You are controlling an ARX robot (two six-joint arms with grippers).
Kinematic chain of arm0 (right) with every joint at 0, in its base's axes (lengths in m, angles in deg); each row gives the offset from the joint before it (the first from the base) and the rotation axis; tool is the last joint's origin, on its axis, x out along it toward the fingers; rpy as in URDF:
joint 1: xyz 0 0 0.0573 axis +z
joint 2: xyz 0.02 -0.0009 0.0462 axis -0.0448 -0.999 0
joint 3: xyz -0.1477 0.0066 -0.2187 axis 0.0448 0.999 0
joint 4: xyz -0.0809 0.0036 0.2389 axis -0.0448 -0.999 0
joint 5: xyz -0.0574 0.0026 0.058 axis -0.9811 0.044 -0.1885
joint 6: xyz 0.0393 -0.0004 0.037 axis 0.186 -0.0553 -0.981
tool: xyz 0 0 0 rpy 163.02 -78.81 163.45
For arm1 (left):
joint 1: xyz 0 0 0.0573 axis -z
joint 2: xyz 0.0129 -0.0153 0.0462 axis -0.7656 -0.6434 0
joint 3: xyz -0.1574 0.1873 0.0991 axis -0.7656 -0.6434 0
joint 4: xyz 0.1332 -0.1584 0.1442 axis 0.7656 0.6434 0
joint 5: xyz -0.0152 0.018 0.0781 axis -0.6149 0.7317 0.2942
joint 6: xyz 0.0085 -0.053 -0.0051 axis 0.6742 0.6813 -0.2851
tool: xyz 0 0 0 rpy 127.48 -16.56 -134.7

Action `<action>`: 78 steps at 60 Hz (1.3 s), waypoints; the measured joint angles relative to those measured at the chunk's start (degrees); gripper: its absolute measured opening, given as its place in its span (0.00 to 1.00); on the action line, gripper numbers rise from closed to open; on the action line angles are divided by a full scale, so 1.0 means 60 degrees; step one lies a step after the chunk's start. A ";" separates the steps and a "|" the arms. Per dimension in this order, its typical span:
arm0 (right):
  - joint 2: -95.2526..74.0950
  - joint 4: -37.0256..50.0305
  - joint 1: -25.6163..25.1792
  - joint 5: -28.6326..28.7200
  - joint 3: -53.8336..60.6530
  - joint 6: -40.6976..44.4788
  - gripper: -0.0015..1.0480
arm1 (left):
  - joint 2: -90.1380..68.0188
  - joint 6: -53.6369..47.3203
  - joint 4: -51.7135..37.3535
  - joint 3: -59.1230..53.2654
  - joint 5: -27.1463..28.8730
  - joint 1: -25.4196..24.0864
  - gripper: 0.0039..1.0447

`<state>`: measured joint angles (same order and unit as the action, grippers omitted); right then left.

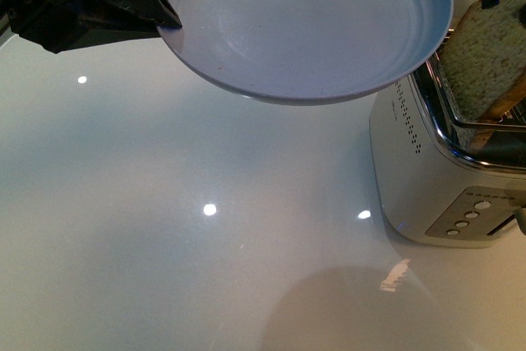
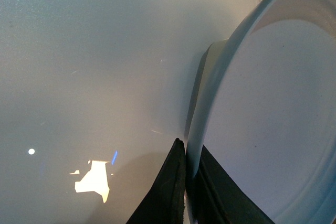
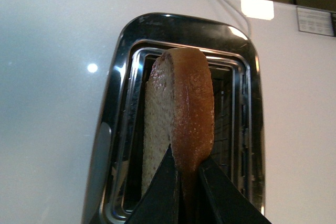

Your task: Left arm holds plate, right arm toasts bread

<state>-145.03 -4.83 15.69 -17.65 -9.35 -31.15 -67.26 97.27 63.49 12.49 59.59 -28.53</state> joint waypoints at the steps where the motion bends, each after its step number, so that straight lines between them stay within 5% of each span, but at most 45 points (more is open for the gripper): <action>1: -0.0025 0.0015 0.0000 0.0000 0.0026 0.0000 0.03 | 0.0000 0.0000 0.0000 0.0000 -0.0004 0.0000 0.03; 10: -0.0226 0.0240 0.0004 -0.0004 0.0302 -0.0055 0.06 | 0.0000 0.0000 0.0000 0.0000 0.0000 0.0000 0.03; 45: 0.1075 0.0841 -0.0262 0.0459 0.1621 -0.0550 0.93 | 0.0011 0.0000 0.0000 0.0000 0.0000 0.0000 0.03; 71: 0.4484 0.1985 -0.0820 0.1027 0.3195 -0.0918 0.91 | 0.0011 0.0000 0.0000 0.0000 -0.0007 0.0007 0.03; 78: 0.4437 0.5289 -0.0954 0.1311 0.4452 -0.0390 0.76 | 0.0011 0.0000 0.0000 0.0000 -0.0004 0.0007 0.03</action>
<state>-118.41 26.91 9.96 -9.78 17.36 -33.49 -67.19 97.27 63.49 12.49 59.56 -28.48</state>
